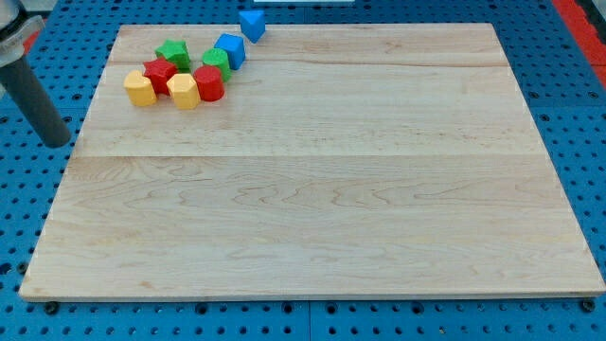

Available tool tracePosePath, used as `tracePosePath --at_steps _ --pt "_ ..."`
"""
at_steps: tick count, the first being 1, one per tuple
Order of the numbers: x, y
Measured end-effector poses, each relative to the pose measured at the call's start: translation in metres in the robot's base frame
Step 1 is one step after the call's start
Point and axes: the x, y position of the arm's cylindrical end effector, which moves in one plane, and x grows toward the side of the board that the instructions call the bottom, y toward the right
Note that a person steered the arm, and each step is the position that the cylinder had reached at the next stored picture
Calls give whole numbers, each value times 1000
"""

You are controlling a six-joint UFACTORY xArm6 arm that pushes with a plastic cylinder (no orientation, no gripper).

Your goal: Push green star and blue cube to the top center of board

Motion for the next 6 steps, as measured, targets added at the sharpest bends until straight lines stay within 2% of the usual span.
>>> tracePosePath --at_steps 2,4,5,6 --pt "-24 1" --pt "-91 83" --pt "-103 107" --pt "-125 44"
